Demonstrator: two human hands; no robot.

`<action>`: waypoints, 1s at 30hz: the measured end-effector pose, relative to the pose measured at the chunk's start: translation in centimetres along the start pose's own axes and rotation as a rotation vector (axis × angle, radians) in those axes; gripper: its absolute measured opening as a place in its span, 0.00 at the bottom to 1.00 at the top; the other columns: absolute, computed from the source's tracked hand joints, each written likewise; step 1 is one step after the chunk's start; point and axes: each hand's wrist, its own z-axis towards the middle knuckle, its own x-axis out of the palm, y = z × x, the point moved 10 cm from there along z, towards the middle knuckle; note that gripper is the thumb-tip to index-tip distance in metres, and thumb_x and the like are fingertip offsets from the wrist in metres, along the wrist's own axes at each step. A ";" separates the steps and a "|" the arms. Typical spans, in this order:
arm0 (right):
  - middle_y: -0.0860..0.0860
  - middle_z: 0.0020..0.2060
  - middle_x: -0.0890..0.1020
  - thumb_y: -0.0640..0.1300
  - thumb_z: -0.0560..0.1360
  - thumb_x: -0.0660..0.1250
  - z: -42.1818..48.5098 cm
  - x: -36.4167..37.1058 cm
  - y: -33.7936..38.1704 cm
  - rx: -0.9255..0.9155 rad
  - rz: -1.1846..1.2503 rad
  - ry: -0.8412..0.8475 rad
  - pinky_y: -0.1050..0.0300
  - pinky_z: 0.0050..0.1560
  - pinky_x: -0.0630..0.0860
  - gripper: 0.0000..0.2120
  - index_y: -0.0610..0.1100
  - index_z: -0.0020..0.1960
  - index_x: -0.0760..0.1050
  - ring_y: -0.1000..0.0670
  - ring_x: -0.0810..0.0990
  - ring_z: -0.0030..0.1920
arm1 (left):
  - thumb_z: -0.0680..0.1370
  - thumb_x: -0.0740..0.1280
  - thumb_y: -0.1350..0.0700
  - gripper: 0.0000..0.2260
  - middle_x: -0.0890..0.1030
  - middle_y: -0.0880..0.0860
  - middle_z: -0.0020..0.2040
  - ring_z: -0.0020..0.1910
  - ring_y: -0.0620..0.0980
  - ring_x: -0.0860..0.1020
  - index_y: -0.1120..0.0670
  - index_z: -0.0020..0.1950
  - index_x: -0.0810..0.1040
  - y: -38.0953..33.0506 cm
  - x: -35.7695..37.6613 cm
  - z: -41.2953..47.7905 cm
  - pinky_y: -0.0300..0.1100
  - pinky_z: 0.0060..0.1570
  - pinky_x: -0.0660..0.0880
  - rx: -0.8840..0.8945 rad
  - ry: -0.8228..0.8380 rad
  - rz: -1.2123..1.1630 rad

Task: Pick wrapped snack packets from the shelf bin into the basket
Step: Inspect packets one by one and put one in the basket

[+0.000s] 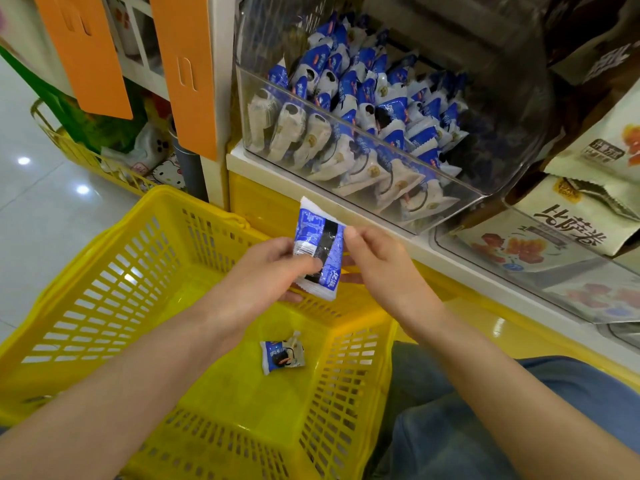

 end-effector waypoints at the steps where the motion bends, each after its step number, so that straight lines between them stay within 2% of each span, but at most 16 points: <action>1: 0.52 0.42 0.82 0.46 0.80 0.56 0.1 0.5 -0.4 0.047 0.106 0.040 0.62 0.39 0.79 0.11 0.43 0.53 0.75 0.58 0.82 0.40 | 0.75 0.65 0.58 0.06 0.84 0.44 0.41 0.40 0.39 0.80 0.49 0.50 0.79 0.1 0.4 0.0 0.34 0.36 0.77 0.005 0.017 0.021; 3: 0.52 0.37 0.83 0.44 0.80 0.57 0.0 0.9 -0.3 0.063 0.204 0.065 0.65 0.34 0.78 0.09 0.44 0.48 0.76 0.59 0.81 0.35 | 0.75 0.66 0.58 0.08 0.83 0.44 0.43 0.40 0.39 0.79 0.50 0.54 0.77 0.1 0.4 0.2 0.34 0.37 0.76 0.031 -0.007 0.081; 5: 0.49 0.39 0.82 0.43 0.79 0.60 -0.1 0.5 0.0 0.020 0.188 0.018 0.63 0.33 0.79 0.06 0.45 0.45 0.74 0.58 0.81 0.35 | 0.74 0.68 0.57 0.14 0.79 0.43 0.48 0.41 0.37 0.76 0.51 0.58 0.71 -0.2 -0.4 0.2 0.31 0.38 0.72 0.091 -0.108 0.197; 7: 0.45 0.43 0.82 0.43 0.78 0.62 -0.2 0.2 0.3 -0.029 0.087 -0.032 0.62 0.34 0.80 0.04 0.46 0.44 0.72 0.55 0.81 0.37 | 0.73 0.69 0.54 0.19 0.74 0.42 0.48 0.42 0.37 0.73 0.48 0.59 0.65 -1.4 -1.4 -0.2 0.29 0.37 0.68 0.212 -0.226 0.380; 9: 0.44 0.45 0.81 0.44 0.77 0.63 -0.5 0.4 0.5 -0.052 0.013 -0.046 0.61 0.35 0.80 0.04 0.46 0.43 0.71 0.50 0.82 0.40 | 0.72 0.69 0.49 0.18 0.73 0.44 0.51 0.46 0.39 0.73 0.47 0.57 0.65 -2.6 -1.4 -0.9 0.32 0.43 0.70 0.344 -0.272 0.538; 11: 0.44 0.45 0.82 0.45 0.77 0.64 -0.8 0.6 0.6 -0.075 -0.040 -0.048 0.54 0.39 0.81 0.05 0.45 0.44 0.71 0.46 0.82 0.42 | 0.72 0.65 0.44 0.16 0.74 0.45 0.53 0.49 0.42 0.74 0.47 0.56 0.67 -3.0 -1.0 -1.3 0.40 0.47 0.74 0.400 -0.262 0.651; 13: 0.45 0.43 0.82 0.46 0.77 0.63 -1.2 0.7 1.2 -0.132 -0.124 -0.056 0.47 0.43 0.80 0.06 0.43 0.46 0.71 0.47 0.81 0.43 | 0.73 0.64 0.43 0.15 0.74 0.45 0.53 0.47 0.41 0.74 0.47 0.56 0.67 -2.8 -0.8 -1.3 0.35 0.42 0.73 0.401 -0.230 0.681; 15: 0.50 0.40 0.81 0.46 0.77 0.63 -1.5 0.8 2.0 -0.225 -0.227 -0.069 0.52 0.43 0.78 0.06 0.42 0.48 0.71 0.54 0.80 0.40 | 0.75 0.63 0.45 0.13 0.74 0.44 0.53 0.45 0.40 0.74 0.47 0.55 0.67 -2.6 -0.5 -1.2 0.31 0.36 0.70 0.400 -0.194 0.677; 18: 0.52 0.37 0.78 0.46 0.78 0.61 -2.0 0.8 3.0 -0.321 -0.286 -0.079 0.56 0.37 0.75 0.05 0.44 0.48 0.70 0.56 0.76 0.37 | 0.76 0.62 0.47 0.08 0.76 0.45 0.49 0.44 0.41 0.75 0.48 0.52 0.68 -2.6 -0.3 -1.0 0.33 0.37 0.70 0.384 -0.153 0.590; 20: 0.53 0.37 0.78 0.46 0.78 0.61 -2.1 0.8 3.1 -0.337 -0.289 -0.067 0.57 0.37 0.75 0.04 0.45 0.48 0.69 0.56 0.76 0.37 | 0.77 0.62 0.48 0.06 0.77 0.46 0.47 0.43 0.42 0.76 0.49 0.50 0.69 -2.8 -0.3 -1.1 0.34 0.37 0.71 0.377 -0.147 0.534; 25: 0.54 0.37 0.76 0.44 0.78 0.61 -2.5 1.2 3.1 -0.386 -0.324 -0.055 0.61 0.37 0.74 0.03 0.45 0.48 0.68 0.56 0.75 0.39 | 0.78 0.60 0.51 0.05 0.77 0.47 0.45 0.42 0.44 0.76 0.51 0.50 0.69 -3.5 0.1 -1.7 0.42 0.40 0.75 0.433 -0.160 0.635; 27: 0.51 0.38 0.77 0.44 0.78 0.61 -2.6 1.3 3.3 -0.405 -0.357 -0.062 0.59 0.35 0.72 0.04 0.43 0.49 0.68 0.53 0.75 0.38 | 0.79 0.59 0.53 0.03 0.76 0.47 0.44 0.41 0.44 0.76 0.52 0.50 0.69 -3.8 0.1 -1.9 0.42 0.40 0.74 0.461 -0.179 0.662; 30: 0.50 0.37 0.76 0.45 0.79 0.60 -2.9 1.4 3.6 -0.429 -0.381 -0.068 0.59 0.33 0.70 0.04 0.44 0.48 0.67 0.53 0.73 0.36 | 0.80 0.58 0.56 0.02 0.76 0.49 0.42 0.38 0.46 0.74 0.53 0.51 0.68 -4.4 -0.2 -2.0 0.41 0.37 0.70 0.503 -0.227 0.707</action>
